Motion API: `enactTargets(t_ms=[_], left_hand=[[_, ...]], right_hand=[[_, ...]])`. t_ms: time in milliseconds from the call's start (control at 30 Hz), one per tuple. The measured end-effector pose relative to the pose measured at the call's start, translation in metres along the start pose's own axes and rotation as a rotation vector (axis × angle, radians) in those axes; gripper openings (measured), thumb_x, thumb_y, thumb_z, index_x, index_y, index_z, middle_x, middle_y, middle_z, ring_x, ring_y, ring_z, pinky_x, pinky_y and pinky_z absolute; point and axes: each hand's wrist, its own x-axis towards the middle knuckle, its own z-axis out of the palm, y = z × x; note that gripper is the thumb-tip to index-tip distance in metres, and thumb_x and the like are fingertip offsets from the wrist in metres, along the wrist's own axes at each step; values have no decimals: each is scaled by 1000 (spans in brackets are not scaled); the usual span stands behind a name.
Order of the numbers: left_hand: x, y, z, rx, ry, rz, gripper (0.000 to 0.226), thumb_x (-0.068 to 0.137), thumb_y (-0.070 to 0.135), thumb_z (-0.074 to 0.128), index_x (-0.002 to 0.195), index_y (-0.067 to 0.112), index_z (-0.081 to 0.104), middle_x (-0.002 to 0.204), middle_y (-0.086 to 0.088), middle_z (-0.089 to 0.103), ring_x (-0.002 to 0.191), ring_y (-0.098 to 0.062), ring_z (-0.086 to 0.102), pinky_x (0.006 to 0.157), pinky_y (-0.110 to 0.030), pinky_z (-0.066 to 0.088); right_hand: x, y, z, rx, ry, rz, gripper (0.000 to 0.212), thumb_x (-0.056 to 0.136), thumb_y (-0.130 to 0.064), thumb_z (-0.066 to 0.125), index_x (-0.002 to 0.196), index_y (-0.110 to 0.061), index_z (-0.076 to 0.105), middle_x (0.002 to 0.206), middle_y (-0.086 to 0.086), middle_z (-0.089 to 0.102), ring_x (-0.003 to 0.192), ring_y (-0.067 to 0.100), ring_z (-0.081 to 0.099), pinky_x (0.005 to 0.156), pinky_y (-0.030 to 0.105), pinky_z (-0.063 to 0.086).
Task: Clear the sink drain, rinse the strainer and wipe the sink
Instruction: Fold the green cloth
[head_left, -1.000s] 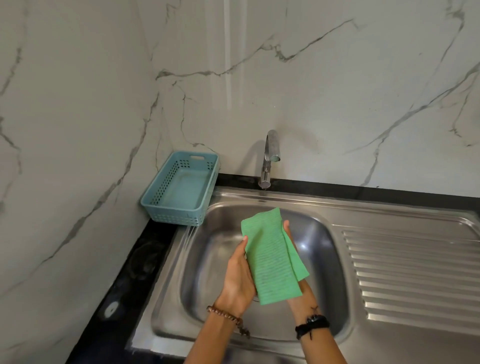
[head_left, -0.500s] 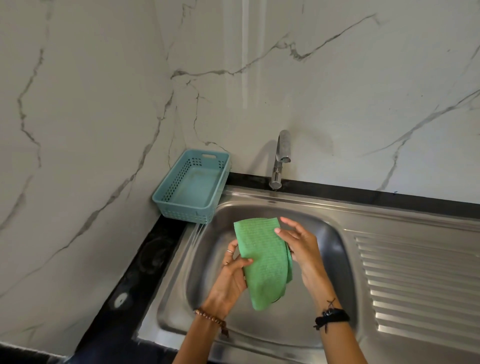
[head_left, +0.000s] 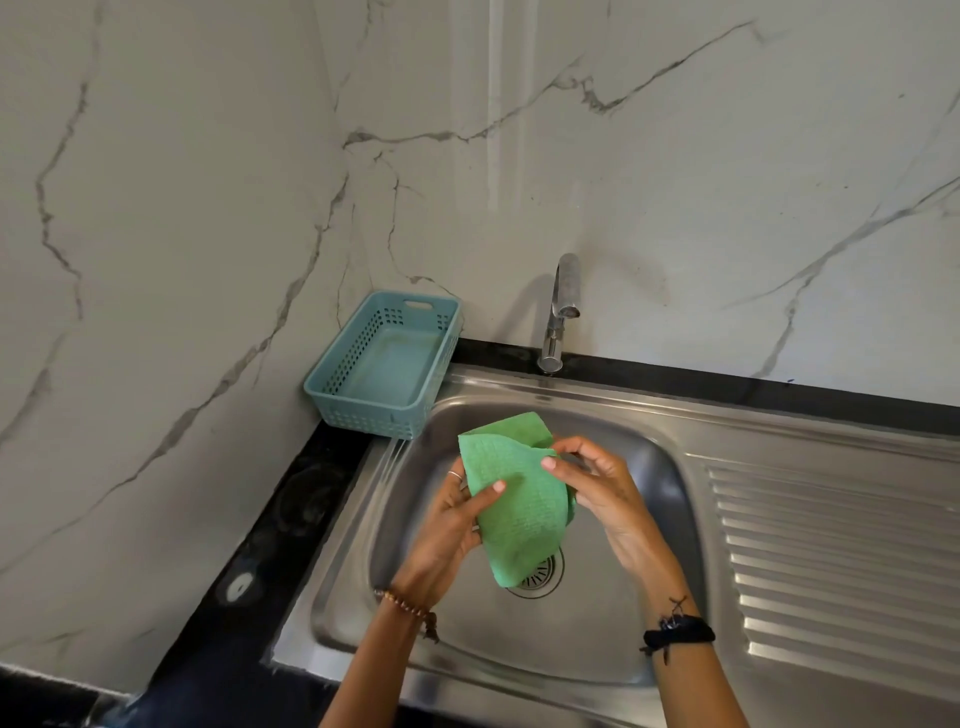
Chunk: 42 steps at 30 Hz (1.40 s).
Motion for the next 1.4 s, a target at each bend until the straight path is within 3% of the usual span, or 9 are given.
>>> enactTargets(t_ms=[133, 233, 500, 600, 767, 900, 1067, 1200, 1400], left_hand=[[-4, 6, -4, 144, -67, 48, 39, 74, 24, 64, 112, 34, 59, 108, 8, 71, 102, -13, 67, 76, -30, 58], [-6, 7, -5, 190, -95, 72, 36, 76, 26, 63, 111, 32, 61, 107, 8, 72, 101, -13, 67, 75, -28, 57], [-7, 5, -7, 216, -32, 99, 31, 78, 29, 60, 109, 29, 64, 106, 4, 72, 103, -19, 67, 86, -41, 55], [-6, 5, -4, 163, -5, 89, 27, 82, 27, 57, 108, 26, 65, 105, 4, 73, 99, -15, 68, 83, -37, 56], [-3, 8, -11, 53, 75, 5, 20, 91, 19, 53, 108, 20, 64, 97, 1, 75, 87, -17, 72, 64, -30, 59], [-6, 4, -23, -62, 68, -96, 30, 90, 12, 54, 120, 10, 53, 107, -9, 68, 85, -19, 70, 64, -31, 59], [-14, -5, -42, -250, -166, -192, 67, 67, -7, 54, 127, 23, 47, 115, -7, 64, 99, -26, 66, 71, -45, 56], [-11, 6, -55, -177, -211, -197, 96, 68, -19, 48, 140, 41, 27, 137, -5, 51, 118, -29, 56, 79, -53, 54], [7, 52, -71, 138, -177, -74, 99, 73, -18, 55, 140, 47, 21, 136, 2, 51, 116, -20, 57, 73, -38, 58]], right_hand=[[-3, -1, -1, 67, 34, -40, 17, 65, -32, 72, 78, -22, 69, 105, -10, 72, 95, 7, 67, 80, 23, 53], [-4, -1, -2, 78, 61, -55, 18, 66, -33, 72, 79, -22, 69, 99, -6, 73, 93, 9, 67, 82, 28, 51], [-2, 3, 5, 40, 140, -138, 4, 76, -26, 68, 79, -26, 66, 80, -6, 72, 77, 6, 65, 66, 19, 51], [1, 6, 5, 140, 130, -40, 35, 70, -32, 72, 102, -29, 62, 88, -2, 75, 82, 10, 69, 67, 22, 55], [-12, 26, 1, 96, -185, 329, 66, 66, -37, 77, 124, -22, 50, 118, 5, 67, 106, 21, 66, 79, 35, 57], [-16, 35, -5, 130, -294, 409, 68, 67, -3, 70, 126, -26, 47, 103, 9, 73, 94, 23, 70, 70, 35, 57], [-12, 31, -7, 114, -375, 436, 75, 70, 4, 61, 130, -35, 41, 112, 9, 70, 100, 25, 68, 73, 37, 58], [-5, 26, -1, 103, -385, 421, 75, 71, 5, 60, 130, -36, 40, 117, 12, 67, 102, 25, 67, 72, 35, 58], [25, 9, 22, 62, -394, 339, 72, 76, 7, 58, 126, -42, 41, 115, 3, 70, 103, 22, 67, 74, 36, 59]])
